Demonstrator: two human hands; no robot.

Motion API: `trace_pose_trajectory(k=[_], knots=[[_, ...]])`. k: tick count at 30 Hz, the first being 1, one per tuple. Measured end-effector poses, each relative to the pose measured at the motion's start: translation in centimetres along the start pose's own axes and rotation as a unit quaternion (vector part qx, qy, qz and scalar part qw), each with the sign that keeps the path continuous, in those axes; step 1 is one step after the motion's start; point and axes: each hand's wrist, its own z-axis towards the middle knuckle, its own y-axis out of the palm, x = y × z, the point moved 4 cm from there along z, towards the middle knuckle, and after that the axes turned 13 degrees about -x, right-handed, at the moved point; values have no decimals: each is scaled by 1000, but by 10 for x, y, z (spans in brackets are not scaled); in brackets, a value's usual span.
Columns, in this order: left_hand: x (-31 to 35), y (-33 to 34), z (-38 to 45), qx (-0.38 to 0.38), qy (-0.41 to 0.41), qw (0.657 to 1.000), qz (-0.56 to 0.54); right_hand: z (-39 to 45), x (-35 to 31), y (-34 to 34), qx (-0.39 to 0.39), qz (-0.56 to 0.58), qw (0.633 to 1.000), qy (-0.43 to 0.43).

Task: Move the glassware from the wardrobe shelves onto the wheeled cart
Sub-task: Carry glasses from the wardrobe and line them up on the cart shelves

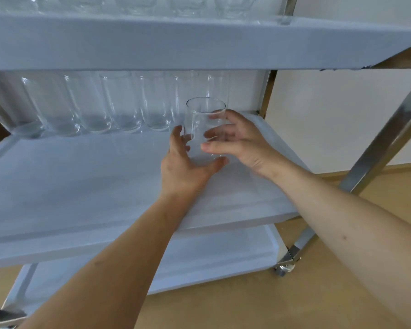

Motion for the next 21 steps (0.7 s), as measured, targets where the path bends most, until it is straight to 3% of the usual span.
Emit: trace_pose_trajectory(k=[3,7,9,21], knots=[[-2,5,2,-33,-3,996,77,2,-5,-21,65,-27,997,3],[-2,14,4,-70,22,977,198,11,1,-70,236,-34,971,27],[-2,20,4,-89,37,963,252,19,6,-90,287,-50,956,31],[-3,32,1,-88,73,936,333,71,50,-123,328,-47,942,52]])
